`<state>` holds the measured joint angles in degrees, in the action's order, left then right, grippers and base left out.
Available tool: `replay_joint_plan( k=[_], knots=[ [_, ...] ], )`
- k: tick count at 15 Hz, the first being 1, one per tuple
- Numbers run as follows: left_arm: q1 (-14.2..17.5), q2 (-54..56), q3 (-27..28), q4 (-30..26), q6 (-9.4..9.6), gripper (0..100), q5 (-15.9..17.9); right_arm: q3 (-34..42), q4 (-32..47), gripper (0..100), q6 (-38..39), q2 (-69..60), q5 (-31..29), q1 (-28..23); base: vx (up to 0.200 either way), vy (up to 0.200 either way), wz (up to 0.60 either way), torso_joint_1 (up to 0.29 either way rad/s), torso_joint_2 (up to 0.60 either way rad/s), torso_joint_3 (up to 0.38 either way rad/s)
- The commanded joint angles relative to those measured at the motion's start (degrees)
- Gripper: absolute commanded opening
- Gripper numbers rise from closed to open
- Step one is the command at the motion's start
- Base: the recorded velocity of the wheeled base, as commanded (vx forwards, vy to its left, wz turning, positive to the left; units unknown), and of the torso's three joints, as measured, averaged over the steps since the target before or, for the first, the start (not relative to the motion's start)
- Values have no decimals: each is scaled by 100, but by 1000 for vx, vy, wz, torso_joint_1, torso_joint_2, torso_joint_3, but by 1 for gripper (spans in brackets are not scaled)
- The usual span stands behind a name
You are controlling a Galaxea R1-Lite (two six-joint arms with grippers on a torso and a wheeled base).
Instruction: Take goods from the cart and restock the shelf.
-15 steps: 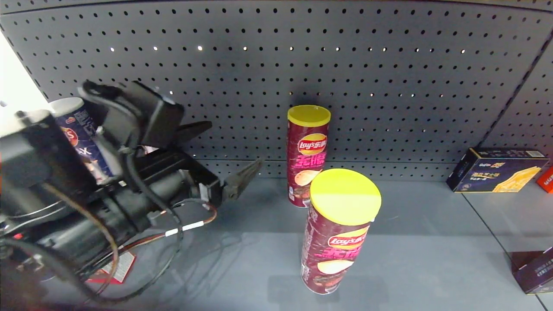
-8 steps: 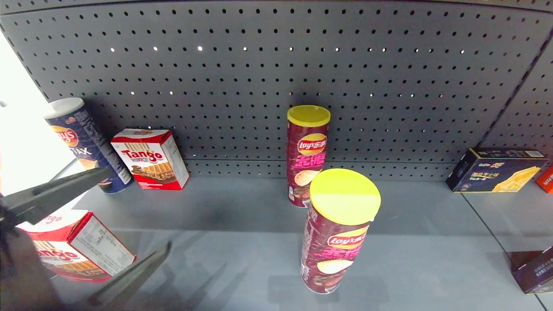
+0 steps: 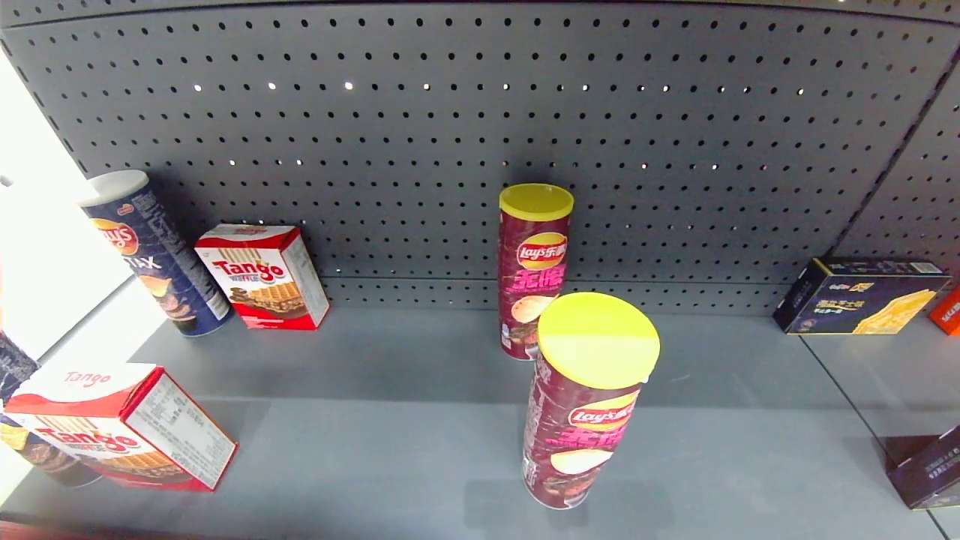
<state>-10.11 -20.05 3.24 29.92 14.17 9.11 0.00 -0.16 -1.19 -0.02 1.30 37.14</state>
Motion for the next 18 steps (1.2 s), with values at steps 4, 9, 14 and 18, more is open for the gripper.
replay_joint_plan(
  k=[4, 9, 14, 18],
  knots=[
    [984, 1302, -324, -1295, -28, 100, 100, 0, -2, 100, -4, 2, 1, 3, 0, 0, 0, 0, 0, 0],
    [975, 1997, -324, -2622, -450, 100, 100, 0, -2, 100, -4, 2, 1, 3, 0, 0, 0, 0, 0, 0],
    [975, 1997, -324, -2622, -590, 100, 100, 0, -2, 100, -4, 2, 1, 3, 0, 0, 0, 0, 0, 0],
    [984, 2005, -324, -2622, -1012, 100, -49, 0, -2, 100, -4, 2, 1, 3, 0, 0, 0, 0, 0, 0]
  ],
)
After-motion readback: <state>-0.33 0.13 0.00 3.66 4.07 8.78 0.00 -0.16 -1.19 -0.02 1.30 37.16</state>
